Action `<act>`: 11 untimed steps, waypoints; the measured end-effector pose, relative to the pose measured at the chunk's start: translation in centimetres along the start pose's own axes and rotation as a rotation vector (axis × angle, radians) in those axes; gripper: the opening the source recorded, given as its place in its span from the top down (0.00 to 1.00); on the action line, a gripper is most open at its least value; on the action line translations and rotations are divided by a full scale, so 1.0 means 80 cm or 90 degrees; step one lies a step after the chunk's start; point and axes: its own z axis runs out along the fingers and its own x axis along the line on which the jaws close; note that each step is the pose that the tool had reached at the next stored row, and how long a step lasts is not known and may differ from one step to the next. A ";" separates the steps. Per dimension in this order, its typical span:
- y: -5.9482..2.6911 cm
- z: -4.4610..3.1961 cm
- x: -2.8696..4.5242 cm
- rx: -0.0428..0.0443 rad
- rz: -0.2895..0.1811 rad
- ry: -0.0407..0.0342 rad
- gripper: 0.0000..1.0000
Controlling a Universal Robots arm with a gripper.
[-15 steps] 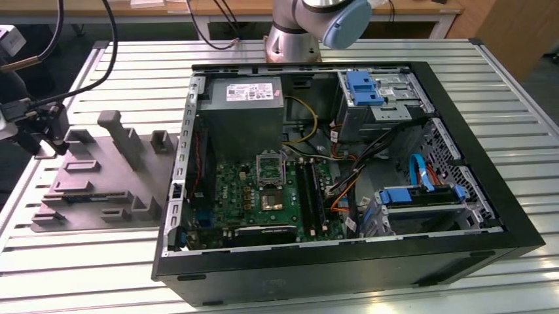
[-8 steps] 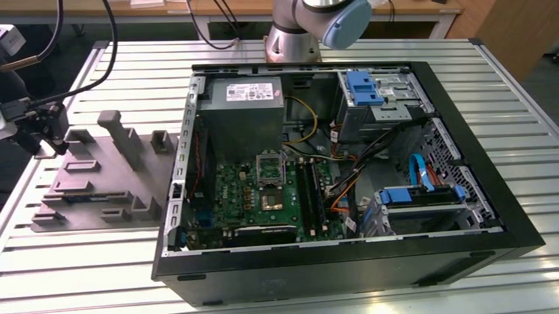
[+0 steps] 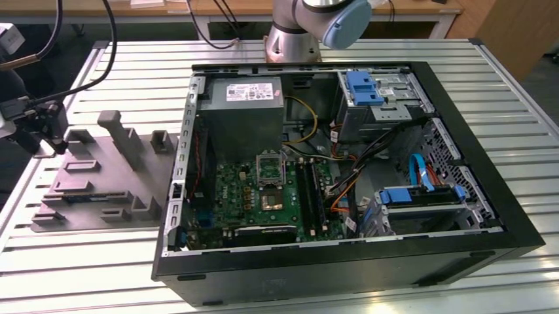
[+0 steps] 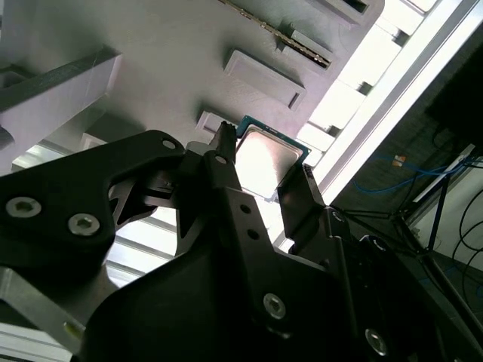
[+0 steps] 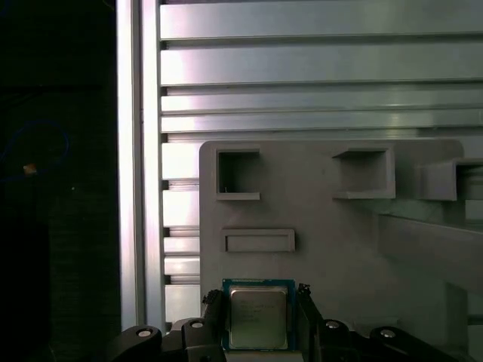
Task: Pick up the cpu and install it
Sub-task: 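Pick up the cpu and move it towards the insertion slot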
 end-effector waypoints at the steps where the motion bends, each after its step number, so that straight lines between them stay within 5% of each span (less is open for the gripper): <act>1: 0.000 -0.0003 0.0000 0.0000 0.000 0.0000 0.53; 11: 0.000 -0.0043 0.0001 0.0000 0.000 0.0000 0.53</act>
